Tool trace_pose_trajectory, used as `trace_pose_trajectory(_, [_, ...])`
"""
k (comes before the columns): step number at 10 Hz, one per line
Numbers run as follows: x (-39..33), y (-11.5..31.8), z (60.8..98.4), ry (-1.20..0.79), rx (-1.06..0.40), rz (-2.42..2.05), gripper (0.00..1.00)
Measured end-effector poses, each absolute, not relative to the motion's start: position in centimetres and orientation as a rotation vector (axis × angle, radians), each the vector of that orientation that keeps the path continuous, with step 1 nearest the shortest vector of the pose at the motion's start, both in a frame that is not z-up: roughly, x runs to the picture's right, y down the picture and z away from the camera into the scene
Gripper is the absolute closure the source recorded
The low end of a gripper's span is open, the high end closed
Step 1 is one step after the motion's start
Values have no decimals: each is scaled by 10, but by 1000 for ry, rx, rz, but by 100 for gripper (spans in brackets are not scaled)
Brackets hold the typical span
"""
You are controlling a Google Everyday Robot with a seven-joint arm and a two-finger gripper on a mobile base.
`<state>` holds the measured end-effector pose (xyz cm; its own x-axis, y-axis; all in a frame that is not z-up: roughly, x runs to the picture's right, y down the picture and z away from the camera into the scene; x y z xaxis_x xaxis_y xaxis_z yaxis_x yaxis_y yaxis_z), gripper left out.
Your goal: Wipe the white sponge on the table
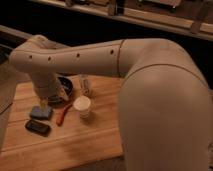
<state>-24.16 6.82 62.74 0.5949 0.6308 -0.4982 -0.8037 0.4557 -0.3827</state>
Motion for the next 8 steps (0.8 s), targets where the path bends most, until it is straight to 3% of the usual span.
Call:
trace_pose_trajectory(3, [-301, 82, 626, 312, -644, 794, 35])
trace_pose_trajectory(8, [-306, 77, 632, 307, -631, 799, 35])
